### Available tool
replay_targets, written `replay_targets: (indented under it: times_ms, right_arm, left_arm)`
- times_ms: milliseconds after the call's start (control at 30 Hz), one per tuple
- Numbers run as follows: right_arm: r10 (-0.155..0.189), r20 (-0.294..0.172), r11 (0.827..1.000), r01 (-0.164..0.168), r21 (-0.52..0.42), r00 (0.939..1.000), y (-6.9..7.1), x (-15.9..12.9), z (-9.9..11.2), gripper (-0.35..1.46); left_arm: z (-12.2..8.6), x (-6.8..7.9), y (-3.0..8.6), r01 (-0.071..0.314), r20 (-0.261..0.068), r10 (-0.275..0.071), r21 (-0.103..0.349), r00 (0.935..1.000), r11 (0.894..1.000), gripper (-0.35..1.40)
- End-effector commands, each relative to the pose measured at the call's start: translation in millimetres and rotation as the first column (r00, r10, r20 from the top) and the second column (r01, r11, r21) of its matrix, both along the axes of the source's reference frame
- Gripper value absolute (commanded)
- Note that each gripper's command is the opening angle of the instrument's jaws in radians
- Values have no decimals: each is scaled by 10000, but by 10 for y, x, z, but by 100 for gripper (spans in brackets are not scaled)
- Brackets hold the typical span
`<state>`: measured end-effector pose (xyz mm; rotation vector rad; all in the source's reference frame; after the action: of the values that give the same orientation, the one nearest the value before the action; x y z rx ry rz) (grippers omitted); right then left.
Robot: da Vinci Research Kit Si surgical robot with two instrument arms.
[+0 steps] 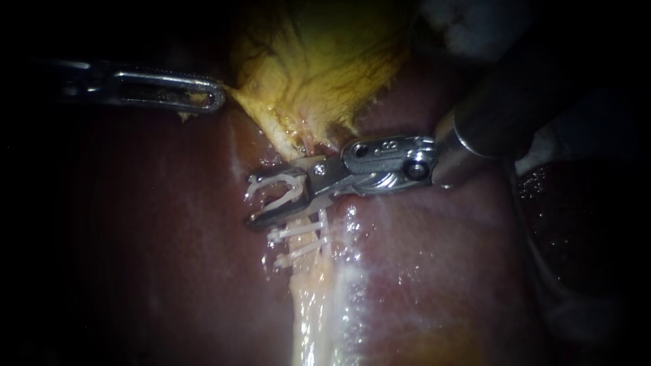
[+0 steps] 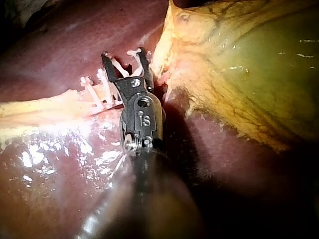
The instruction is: Clipping third clip left tube
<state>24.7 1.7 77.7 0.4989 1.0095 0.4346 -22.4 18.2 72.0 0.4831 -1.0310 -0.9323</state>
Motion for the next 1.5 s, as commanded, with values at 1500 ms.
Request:
replay_targets:
  times_ms: [1500]
  right_arm:
    - [-657, -1646, 9513, 1115, 2873, 9842, -17, -72, -14, 46]
  left_arm:
    - [7, 7, 4, 30, -33, -30, -33, 10000, 10000, -35]
